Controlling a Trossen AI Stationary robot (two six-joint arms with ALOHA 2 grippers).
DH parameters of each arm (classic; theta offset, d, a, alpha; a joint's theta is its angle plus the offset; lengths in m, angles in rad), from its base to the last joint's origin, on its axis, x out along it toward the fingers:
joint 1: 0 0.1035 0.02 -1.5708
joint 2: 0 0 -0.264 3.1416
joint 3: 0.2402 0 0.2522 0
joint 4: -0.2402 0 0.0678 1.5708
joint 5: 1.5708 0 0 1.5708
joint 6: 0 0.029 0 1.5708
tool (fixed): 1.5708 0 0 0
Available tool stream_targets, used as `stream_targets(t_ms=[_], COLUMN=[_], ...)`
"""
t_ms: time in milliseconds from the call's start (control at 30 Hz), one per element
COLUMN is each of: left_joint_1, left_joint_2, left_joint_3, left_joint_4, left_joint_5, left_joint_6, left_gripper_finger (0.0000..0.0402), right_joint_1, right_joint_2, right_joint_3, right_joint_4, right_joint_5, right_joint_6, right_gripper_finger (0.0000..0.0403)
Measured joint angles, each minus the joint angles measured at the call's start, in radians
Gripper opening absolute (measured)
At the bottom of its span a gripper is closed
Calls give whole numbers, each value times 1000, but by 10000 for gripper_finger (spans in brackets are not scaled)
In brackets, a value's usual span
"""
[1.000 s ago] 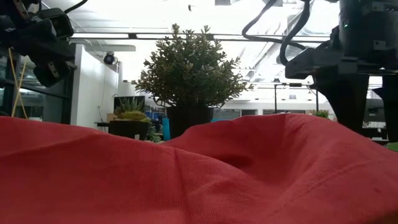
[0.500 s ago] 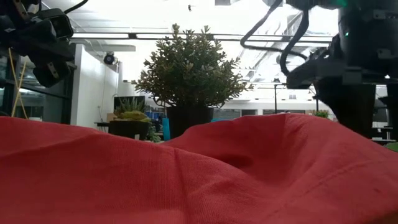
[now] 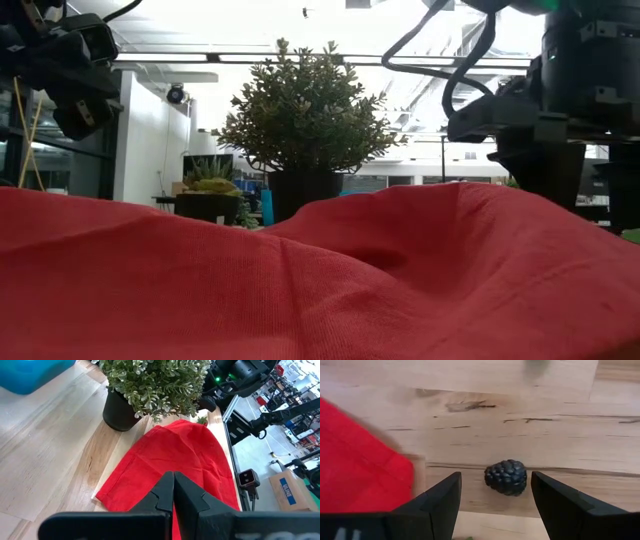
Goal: Pick and placing Produce into tupperware
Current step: Put the blackberry into the blue bin
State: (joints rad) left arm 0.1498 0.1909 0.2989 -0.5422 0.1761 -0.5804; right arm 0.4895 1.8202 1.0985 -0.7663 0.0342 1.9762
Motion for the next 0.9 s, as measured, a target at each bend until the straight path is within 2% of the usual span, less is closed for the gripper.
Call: stream_targets(t_ms=[400, 733, 900], left_joint_1=[0, 0, 0], left_joint_2=[0, 0, 0], left_joint_3=[0, 0, 0], left_joint_4=[0, 0, 0], left_joint_5=[0, 0, 0], left_joint_6=[0, 0, 0], left_gripper_finger=[1, 0, 1], right_joint_1=[-19, -18, -18], right_joint_2=[0, 0, 0], right_joint_3=[0, 0, 0], right_joint_4=[2, 0, 0], right_joint_5=[9, -23, -26], right_joint_6=[-32, -46, -47], right_gripper_finger=[228, 149, 129])
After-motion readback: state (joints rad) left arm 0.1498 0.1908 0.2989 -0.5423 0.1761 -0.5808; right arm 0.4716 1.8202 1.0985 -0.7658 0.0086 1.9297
